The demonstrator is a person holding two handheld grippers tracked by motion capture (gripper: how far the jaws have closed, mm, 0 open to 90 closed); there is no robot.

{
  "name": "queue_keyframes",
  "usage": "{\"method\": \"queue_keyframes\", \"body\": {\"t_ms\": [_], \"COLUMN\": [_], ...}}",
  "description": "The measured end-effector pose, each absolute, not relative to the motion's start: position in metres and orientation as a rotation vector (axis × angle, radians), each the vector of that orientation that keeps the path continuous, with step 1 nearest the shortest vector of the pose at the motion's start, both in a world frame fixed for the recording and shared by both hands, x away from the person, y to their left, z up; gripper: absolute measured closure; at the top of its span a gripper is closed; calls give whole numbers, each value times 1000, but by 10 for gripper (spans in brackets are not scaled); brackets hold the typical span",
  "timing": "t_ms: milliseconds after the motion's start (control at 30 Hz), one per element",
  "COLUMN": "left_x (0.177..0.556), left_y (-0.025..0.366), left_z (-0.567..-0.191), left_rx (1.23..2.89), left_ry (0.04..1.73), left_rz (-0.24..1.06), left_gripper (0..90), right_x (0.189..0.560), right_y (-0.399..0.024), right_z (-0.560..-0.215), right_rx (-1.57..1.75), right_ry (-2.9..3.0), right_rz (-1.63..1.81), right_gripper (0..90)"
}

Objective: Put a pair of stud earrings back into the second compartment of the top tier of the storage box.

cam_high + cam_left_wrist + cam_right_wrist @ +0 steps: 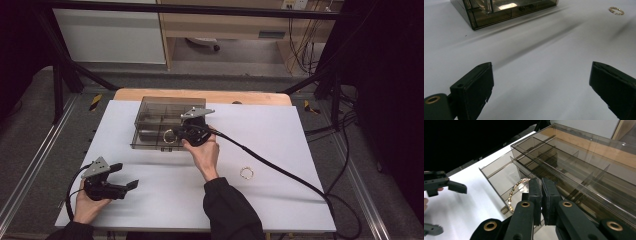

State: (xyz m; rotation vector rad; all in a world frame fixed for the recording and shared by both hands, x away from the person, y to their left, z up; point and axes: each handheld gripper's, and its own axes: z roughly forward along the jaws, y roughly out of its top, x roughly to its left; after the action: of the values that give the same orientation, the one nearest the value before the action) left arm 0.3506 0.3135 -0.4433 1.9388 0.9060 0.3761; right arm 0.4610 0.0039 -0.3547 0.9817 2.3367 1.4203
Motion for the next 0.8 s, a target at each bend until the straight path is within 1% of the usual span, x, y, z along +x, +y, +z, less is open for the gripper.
{"method": "queue_keyframes", "body": {"t_ms": [233,567,600,700,800], "left_x": [351,351,351,351,351], "left_y": [314,314,314,314,315], "left_z": [-443,-443,-443,-443,-443], "left_rx": [1936,1936,1936,1936,1935], "left_ry": [905,905,904,905,906], "left_rz": [375,376,376,375,375], "left_gripper": [55,55,55,55,55], "right_x": [472,475,475,476,475], "right_y": [10,15,16,15,14], "right_z": [-369,-384,-384,-384,-381], "right_rx": [1011,1028,1025,1028,1009], "right_ry": [2341,2394,2390,2386,2370], "right_rz": [1397,1359,1359,1362,1359], "right_gripper": [872,863,852,781,753]}}
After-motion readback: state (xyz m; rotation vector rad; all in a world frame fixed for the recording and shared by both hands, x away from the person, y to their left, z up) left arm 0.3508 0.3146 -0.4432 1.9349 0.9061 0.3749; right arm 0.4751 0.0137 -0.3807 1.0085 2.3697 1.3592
